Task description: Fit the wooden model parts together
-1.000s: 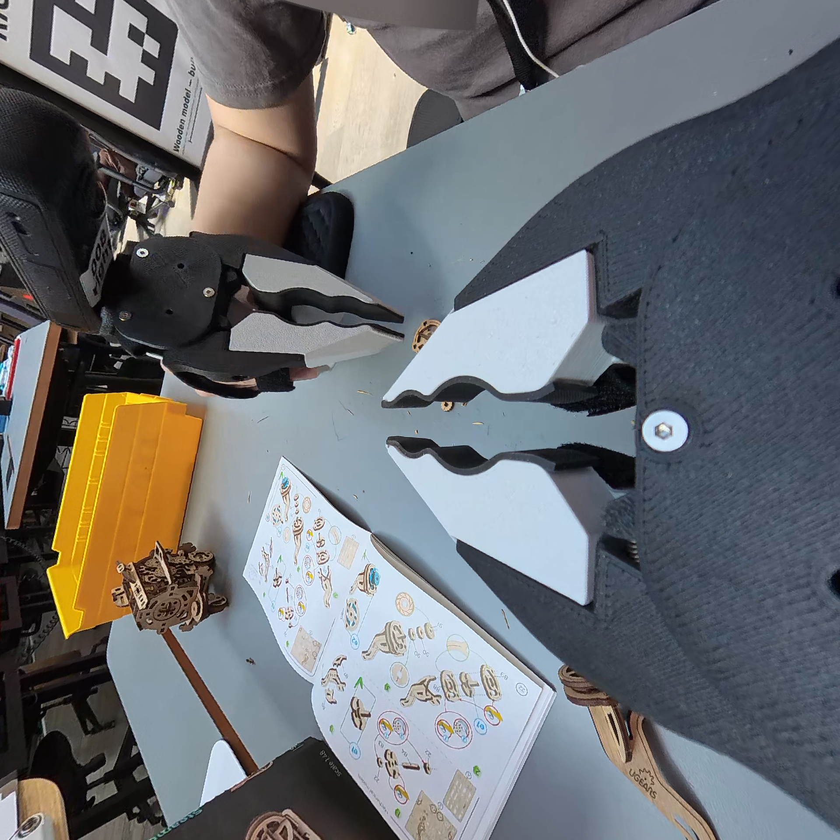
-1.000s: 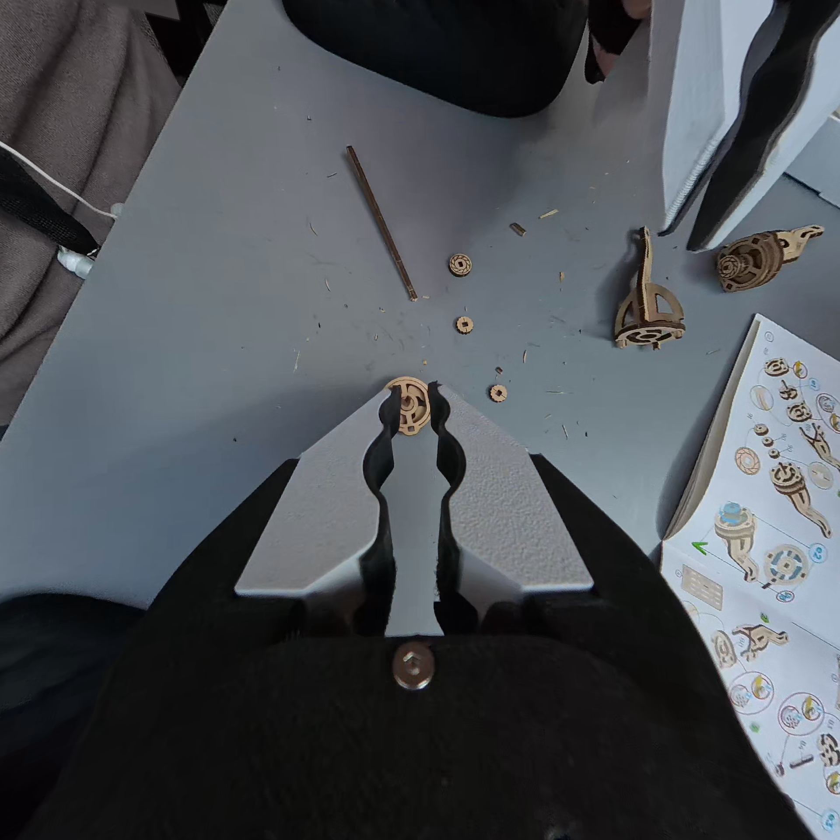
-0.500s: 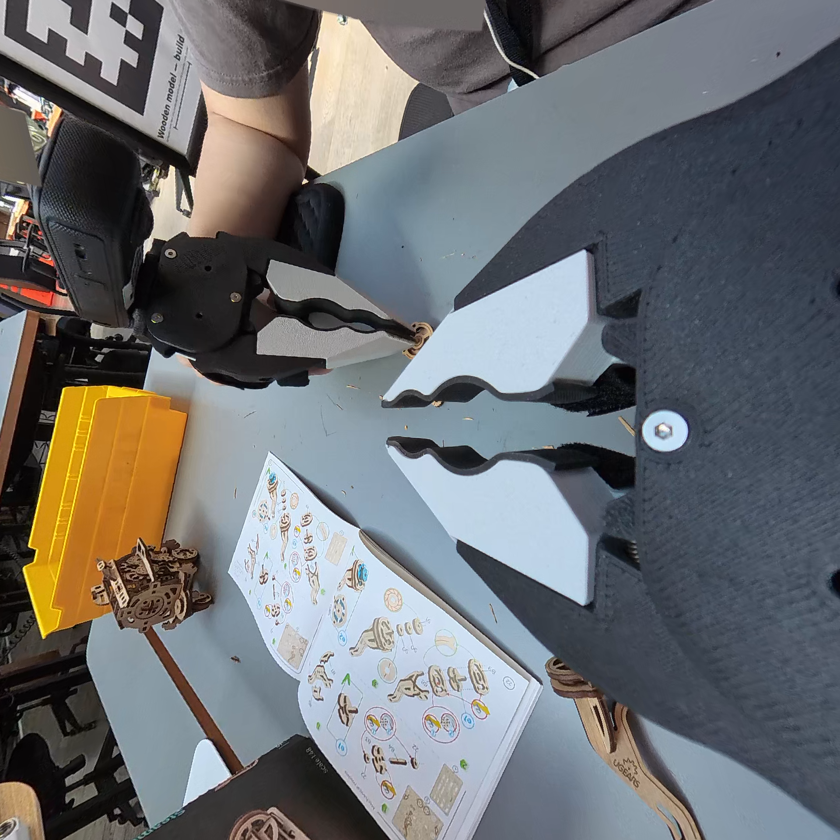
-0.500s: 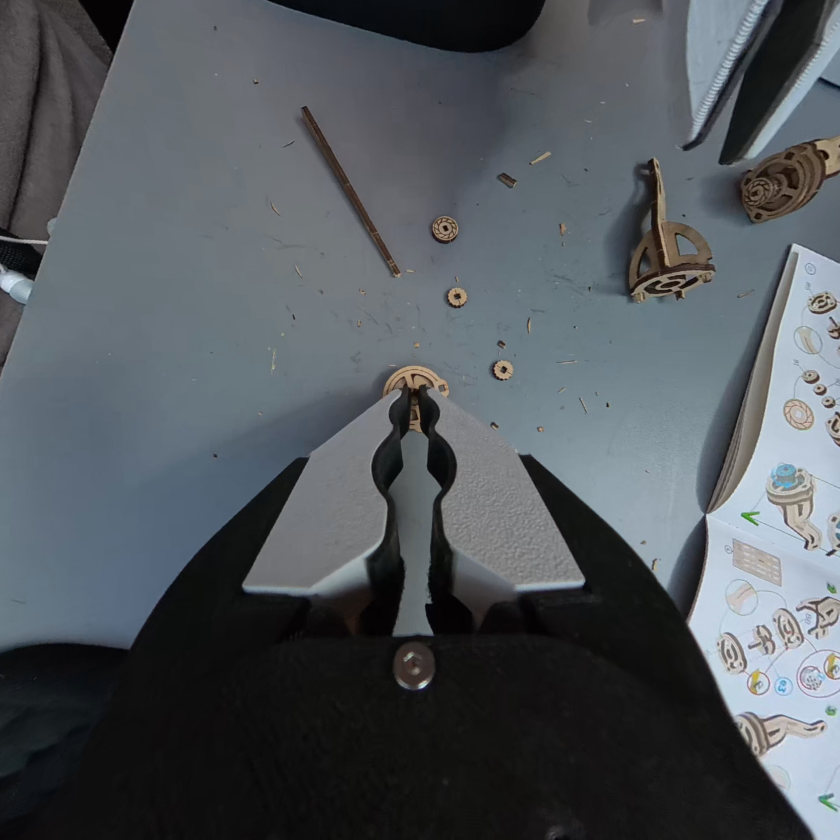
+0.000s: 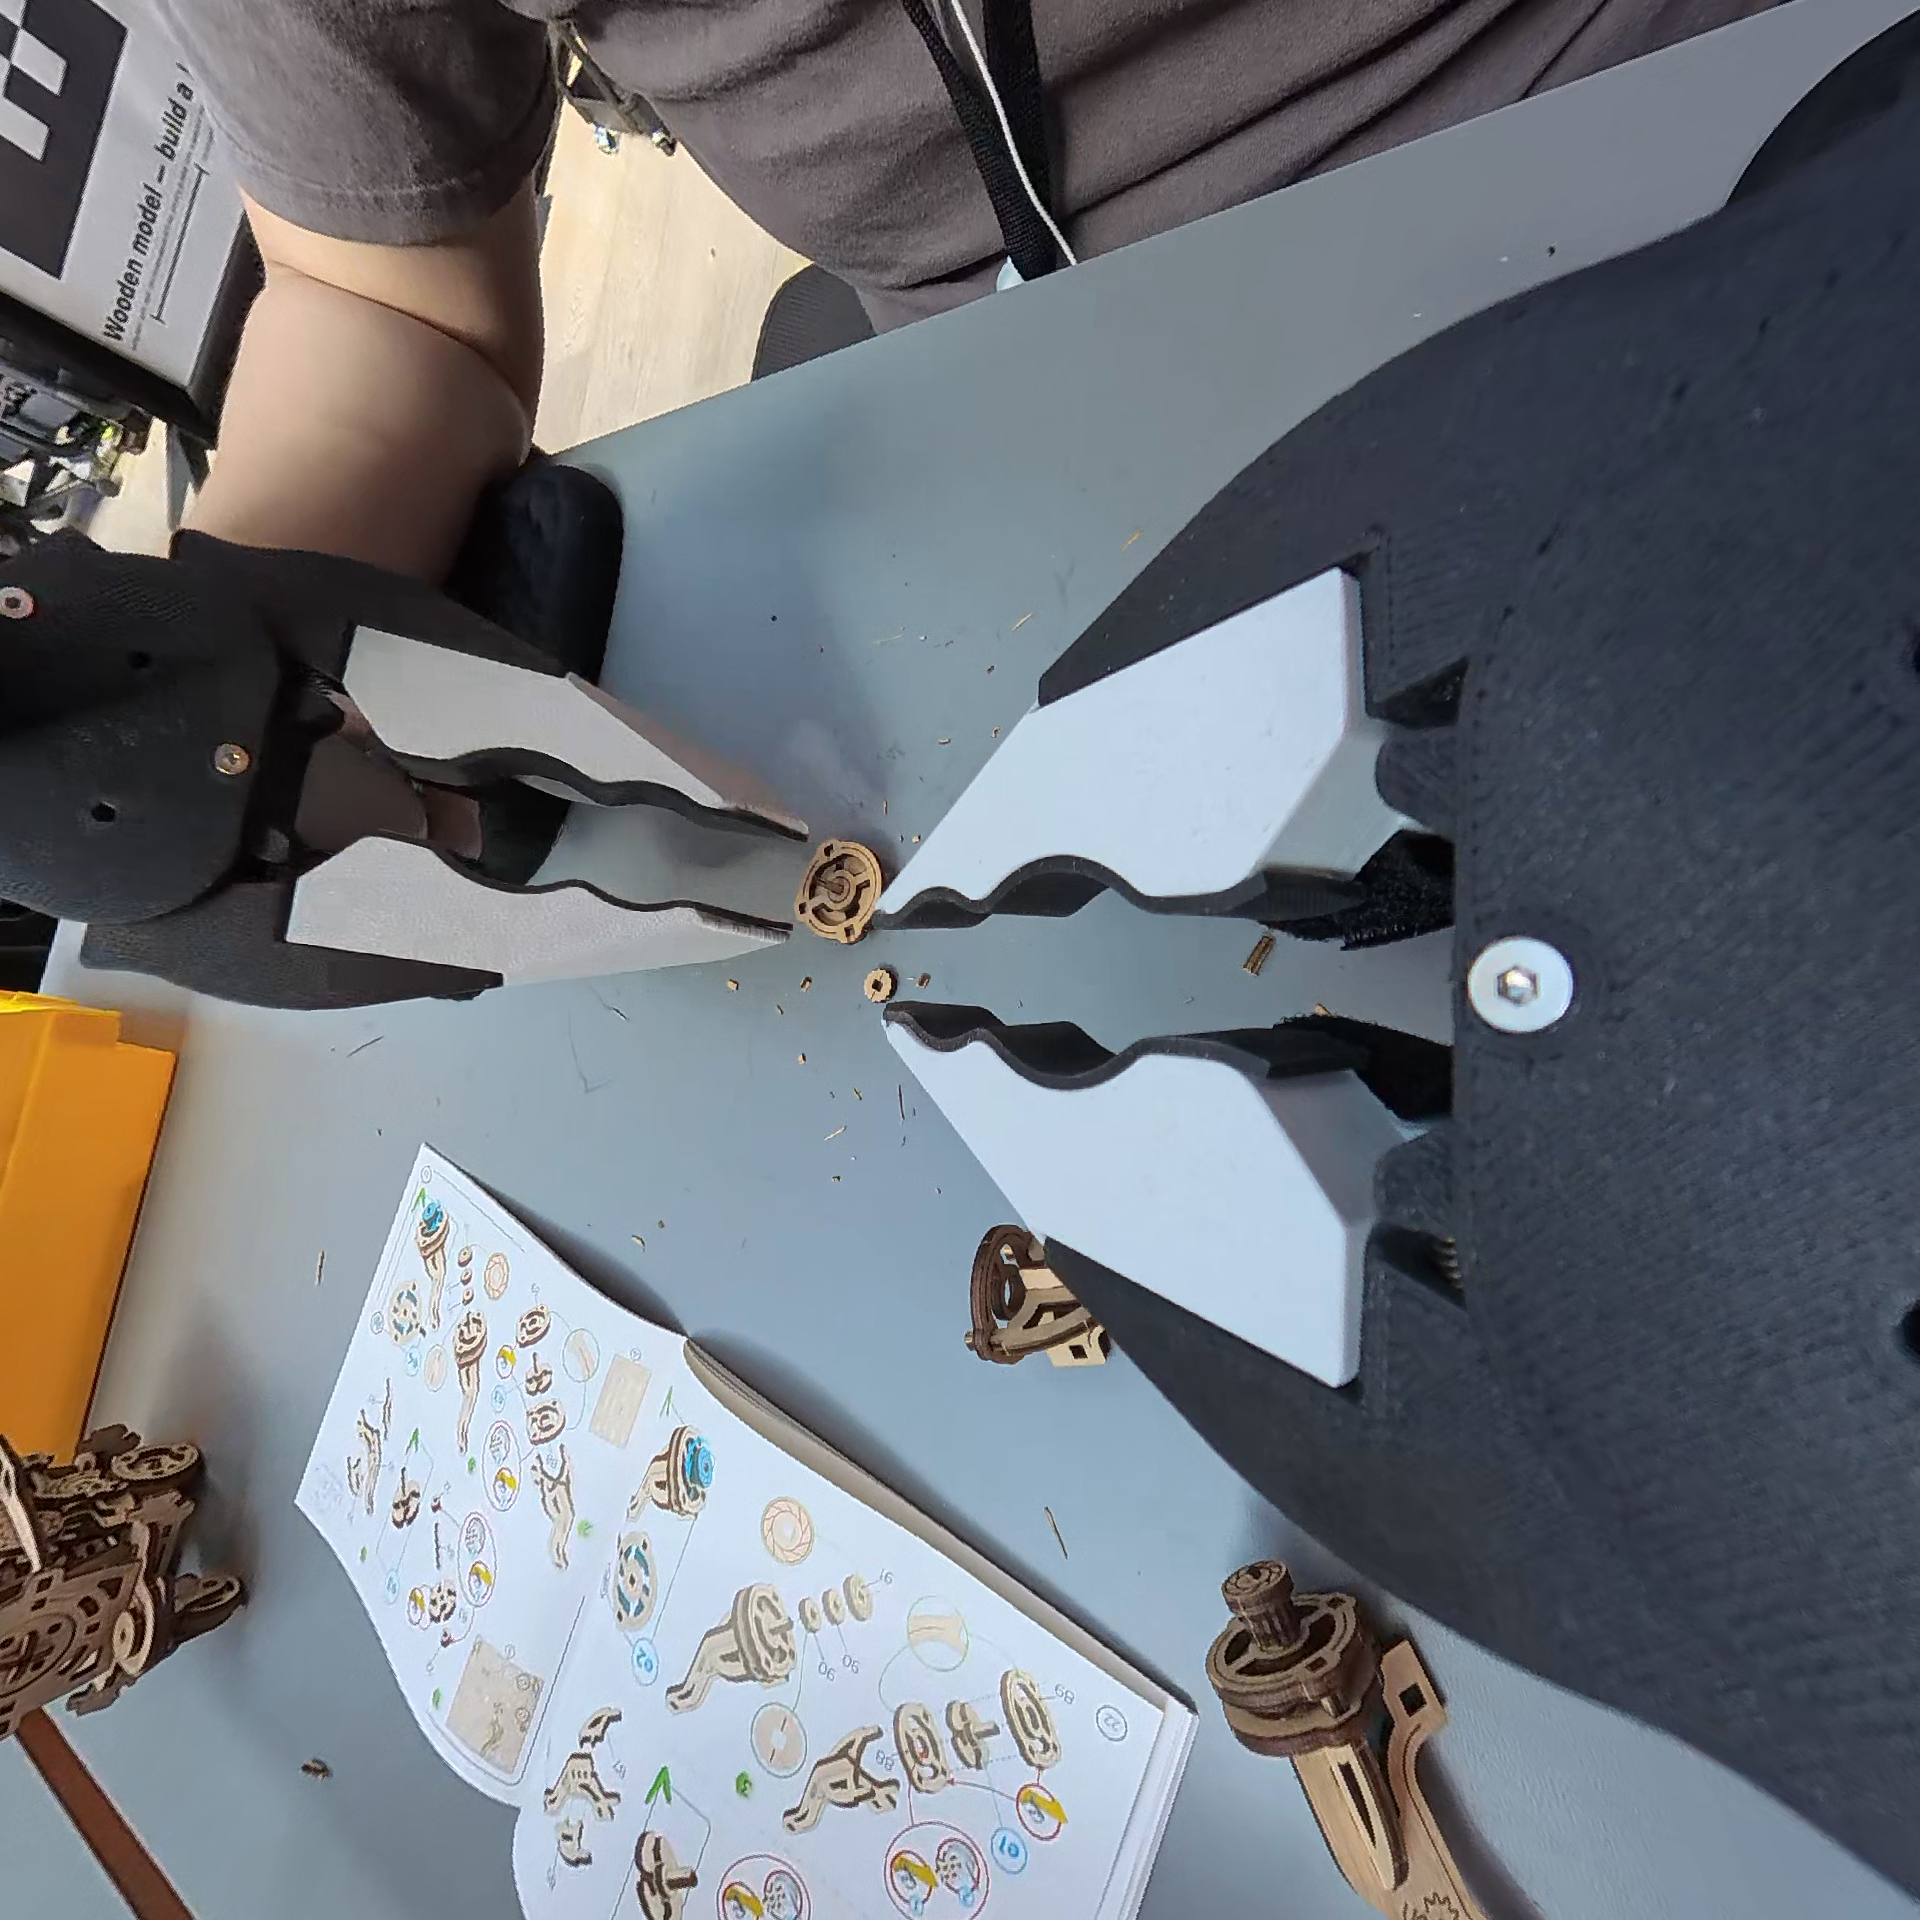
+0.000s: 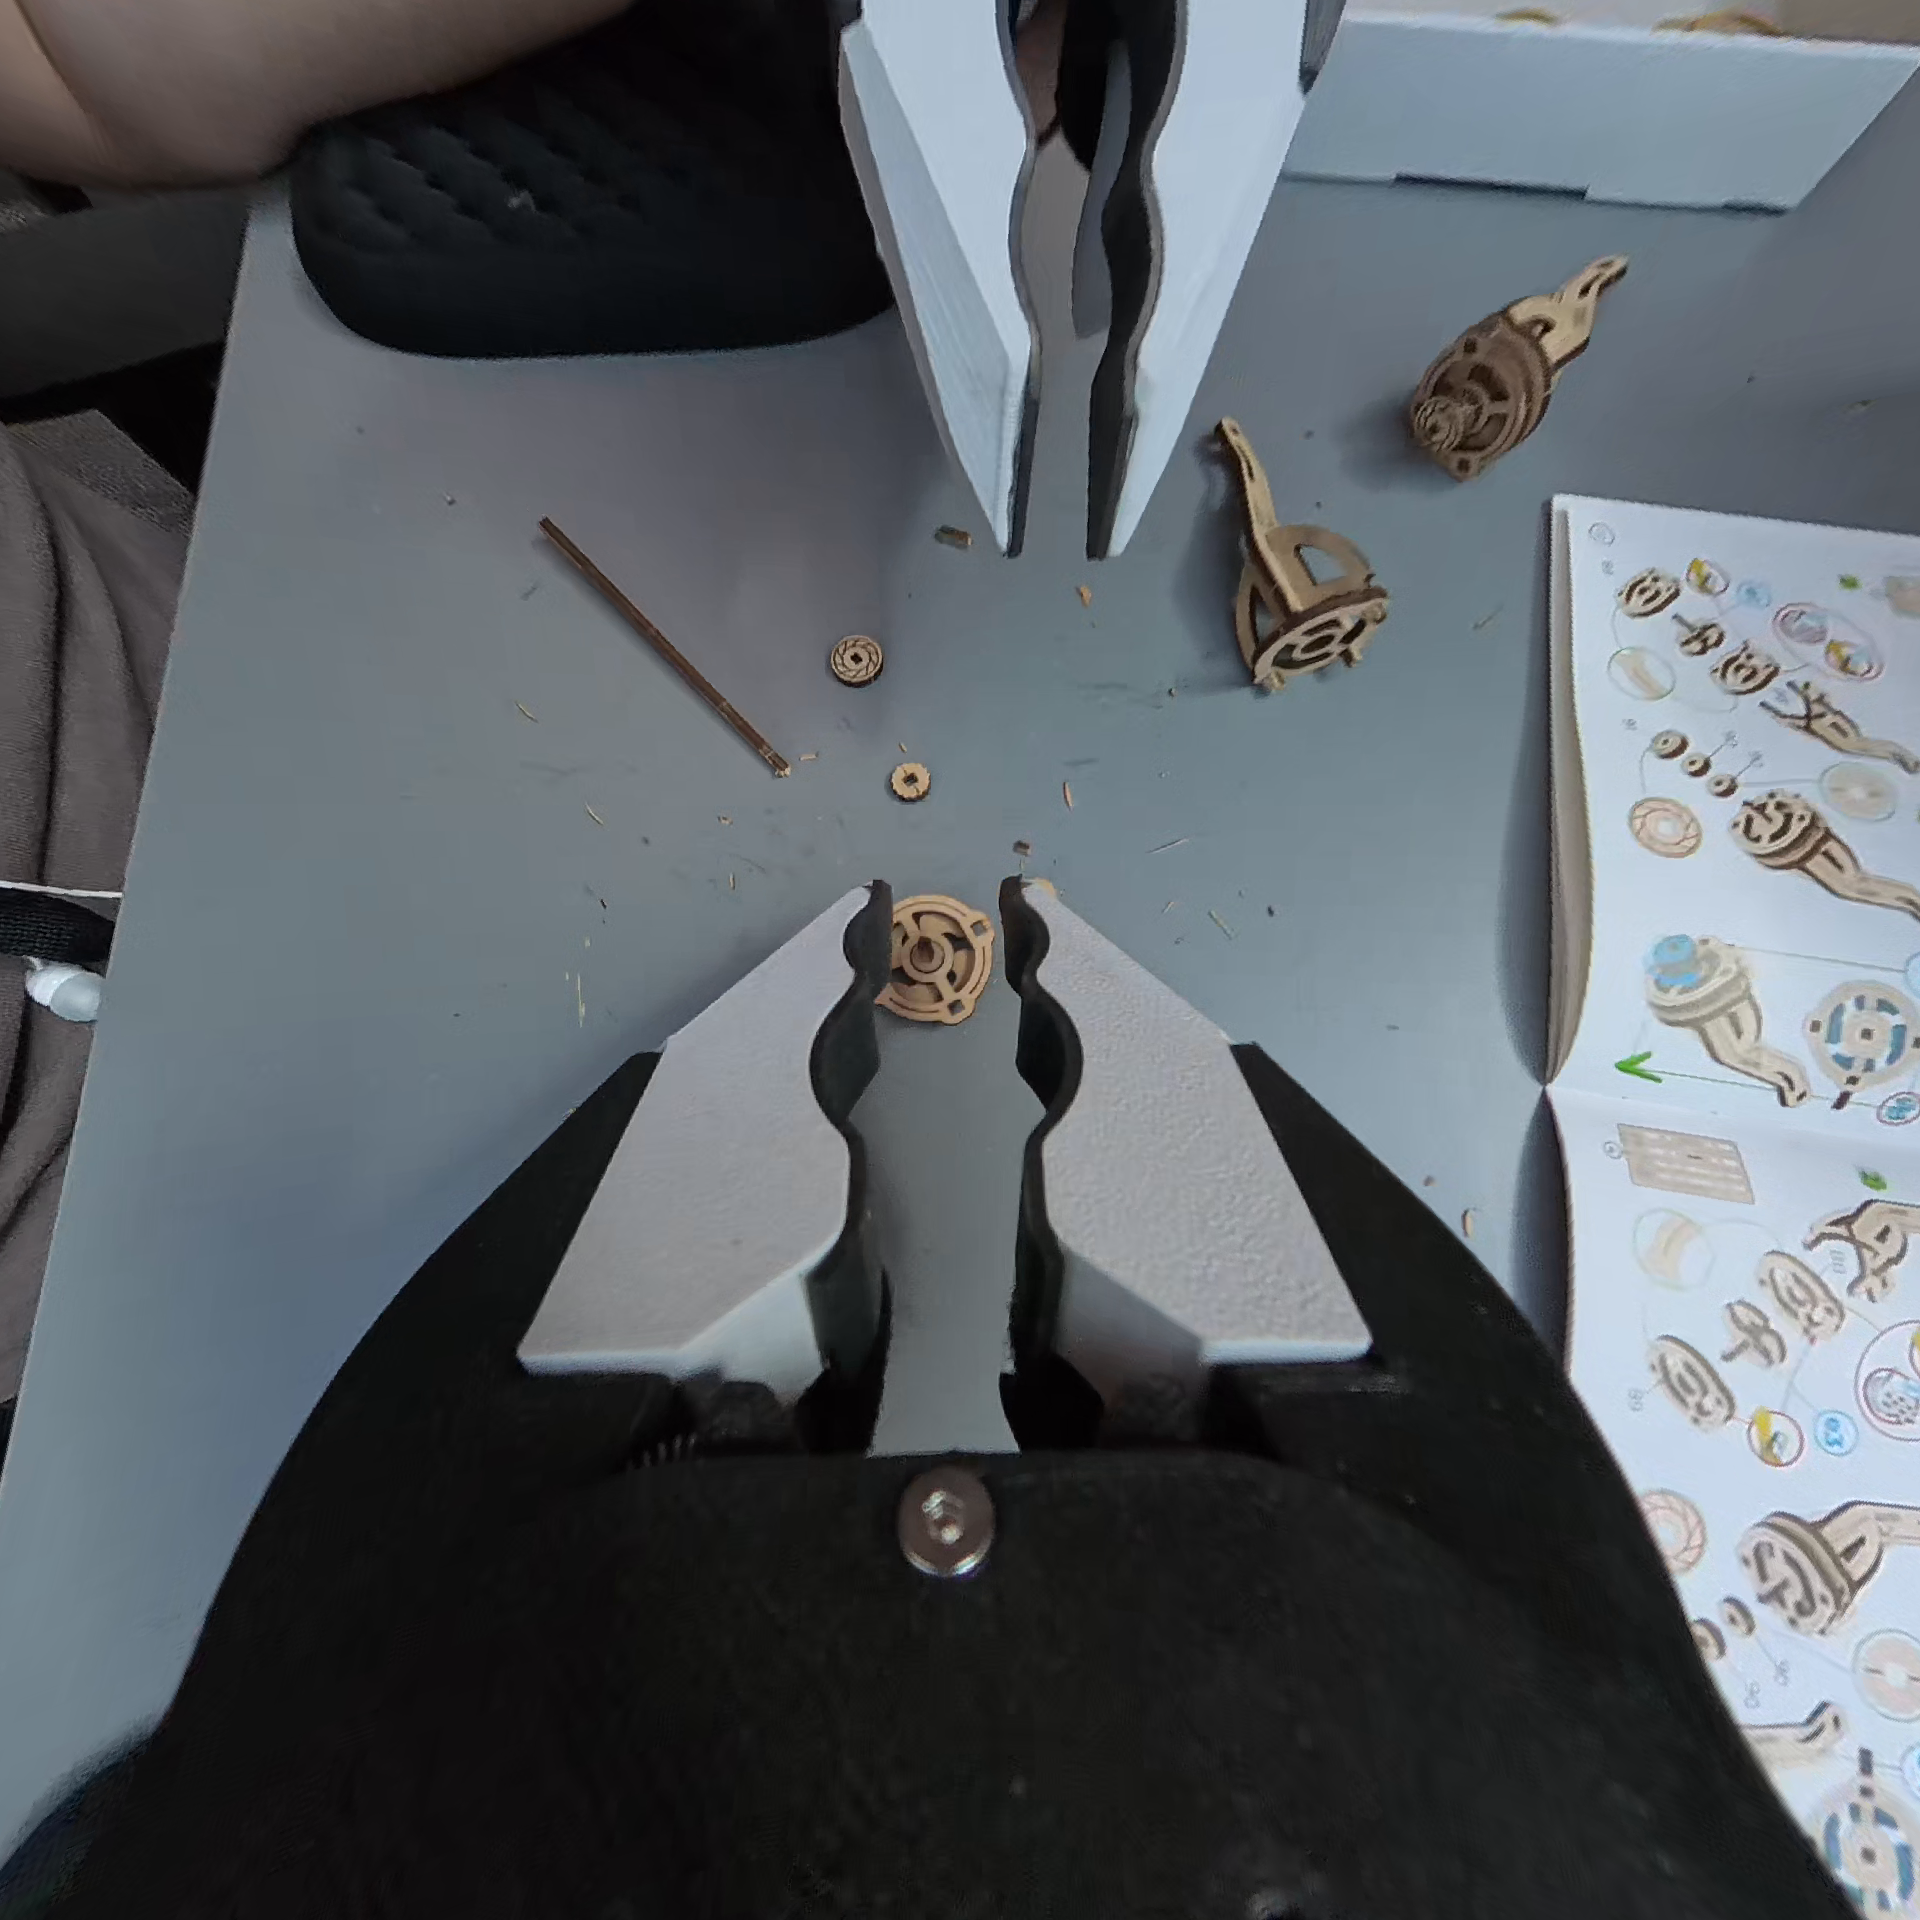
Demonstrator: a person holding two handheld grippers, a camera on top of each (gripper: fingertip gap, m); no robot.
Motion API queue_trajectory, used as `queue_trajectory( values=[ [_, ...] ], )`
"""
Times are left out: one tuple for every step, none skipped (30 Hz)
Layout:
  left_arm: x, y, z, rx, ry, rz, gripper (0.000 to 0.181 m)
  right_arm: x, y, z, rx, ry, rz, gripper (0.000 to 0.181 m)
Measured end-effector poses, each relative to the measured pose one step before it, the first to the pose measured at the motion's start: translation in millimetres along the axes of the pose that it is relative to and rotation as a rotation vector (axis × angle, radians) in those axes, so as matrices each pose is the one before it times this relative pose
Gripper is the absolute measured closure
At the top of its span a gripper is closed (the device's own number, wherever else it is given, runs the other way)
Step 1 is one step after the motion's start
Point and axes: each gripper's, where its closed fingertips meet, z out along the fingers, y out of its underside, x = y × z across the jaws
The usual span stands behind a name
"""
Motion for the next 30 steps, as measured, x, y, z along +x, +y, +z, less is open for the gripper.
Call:
queue_trajectory(
  values=[
    [-0.1, -0.92, -0.46, 0.0067, 0.0024, -0.0041, 0.17, 3.11, -7.45, -3.93, 0.0501, -0.0132, -0.025, 0.162],
    [-0.15, -0.77, -0.43, 0.0062, 0.0019, -0.0034, 0.17, 5.07, -3.01, -1.66, 0.0226, -0.0099, -0.0354, 0.162],
    [-0.14, -0.64, -0.3, 0.0047, 0.0007, -0.0021, 0.17, 10.67, 3.1, 0.66, -0.0132, 0.0167, -0.0272, 0.163],
    [-0.27, -0.39, -0.18, 0.0029, -0.0003, -0.0014, 0.17, 12.05, 7.32, 3.0, -0.0379, 0.0234, 0.0135, 0.165],
    [-0.18, -0.16, -0.16, 0.0011, -0.0014, -0.001, 0.17, 3.0, 6.38, 4.95, -0.0405, -0.0257, 0.0479, 0.166],
    [-0.15, -0.17, -0.28, 0.0001, -0.0021, 0.0005, 0.17, -4.33, 2.01, 4.92, -0.0258, -0.0545, 0.0388, 0.168],
    [0.14, -0.42, -0.48, 0.0009, -0.0014, 0.003, 0.17, -5.09, -1.11, 4.44, -0.0026, -0.0364, 0.0051, 0.17],
    [0.22, -0.48, -0.49, 0.0017, -0.0014, 0.0035, 0.17, -3.15, 0.15, 3.57, -0.0083, -0.0066, -0.0374, 0.17],
    [-0.01, -0.44, -0.52, 0.0018, -0.001, 0.0017, 0.17, -1.92, 1.7, 2.6, -0.0195, 0.0078, -0.0654, 0.169],
    [-0.05, -0.48, -0.36, 0.0027, 0.0006, -0.0007, 0.17, -2.3, 1.4, 1.54, -0.0189, 0.0046, -0.0785, 0.169],
    [-0.02, -0.41, -0.22, 0.0038, 0.0028, -0.003, 0.17, -1.18, 1.14, 1.1, -0.0174, 0.0031, -0.0699, 0.169],
    [0.04, -0.22, -0.1, 0.0033, 0.0036, -0.0045, 0.17, 2.15, 1.85, 1.1, -0.0212, 0.0074, -0.044, 0.169],
    [-0.29, -0.04, 0.01, 0.0019, 0.0019, -0.0039, 0.17, 2.19, 2.61, 1.36, -0.023, -0.0079, -0.0133, 0.168],
    [-0.3, 0.29, -0.14, 0.0001, 0.0005, -0.0021, 0.17, -1.23, 1.45, 1.6, -0.0148, -0.0377, 0.011, 0.166],
    [-0.36, 0.28, -0.17, -0.0012, -0.0015, -0.0005, 0.17, -1.0, 0.12, 1.59, -0.0064, -0.0359, 0.0211, 0.163],
    [-0.51, 0.13, -0.43, -0.0012, -0.0038, 0.0008, 0.17, 0.52, 0.61, 1.56, -0.0086, -0.0213, 0.0221, 0.162],
    [-0.43, -0.08, -0.46, 0.0001, -0.0038, 0.0016, 0.17, 0.67, 0.65, 1.48, -0.0079, -0.0125, 0.0121, 0.162],
    [-0.3, -0.34, -0.46, 0.0012, -0.0019, 0.0009, 0.17, 3.16, 0.07, 1.4, -0.0004, 0.0125, 0.0077, 0.161],
    [-0.34, -0.1, -0.46, 0.0006, -0.0013, -0.0008, 0.17, 1.78, -0.07, 1.09, 0.0015, 0.0078, 0.0091, 0.161],
    [-0.5, 0.14, -0.36, -0.0003, -0.0017, -0.0013, 0.17, 0.18, -1.42, 0.3, 0.0107, -0.0001, 0.0158, 0.161],
    [-0.49, 0.18, -0.01, -0.0004, -0.0011, -0.0013, 0.17, 0.74, 0.37, 0.06, 0.0002, 0.0047, 0.0159, 0.163],
    [-0.21, 0.34, 0.15, -0.0006, 0.0009, -0.0021, 0.17, 0.1, 0.48, -0.42, 0.0024, 0.0041, 0.0028, 0.165],
    [0.0, 0.28, 0.3, -0.0008, 0.0022, -0.0028, 0.17, -1.93, 0.68, -0.29, 0.0034, -0.0036, -0.0135, 0.168],
    [0.22, 0.3, 0.5, -0.0005, 0.0025, -0.0029, 0.17, -1.76, 0.38, -0.15, 0.0052, -0.0002, -0.0194, 0.171],
    [0.27, 0.09, 0.55, -0.0001, 0.0028, -0.0043, 0.17, 0.3, 0.62, -0.84, 0.003, 0.0129, -0.0187, 0.174],
    [0.74, -0.12, 0.53, 0.0007, 0.0057, -0.0065, 0.17, 0.44, 1.28, -2.37, -0.0019, 0.0163, -0.0125, 0.174],
    [1.33, -0.31, 0.53, 0.0014, 0.0097, -0.0066, 0.169, -2.6, -1.07, -5.07, 0.0094, 0.0051, -0.0044, 0.174],
    [1.55, -0.19, 0.55, 0.0008, 0.0099, -0.0052, 0.169, -5.92, -4.7, -7.68, 0.0265, -0.0071, -0.0035, 0.174],
    [1.26, 0.19, 0.58, -0.0019, 0.0085, -0.0047, 0.169, -7.13, -7.69, -8.85, 0.0397, -0.0082, -0.0117, 0.174],
    [1.39, 1.38, 1.01, -0.0071, 0.01, -0.0058, 0.167, -9.08, -7.86, -7.66, 0.0364, -0.0203, -0.0192, 0.174]
  ],
)
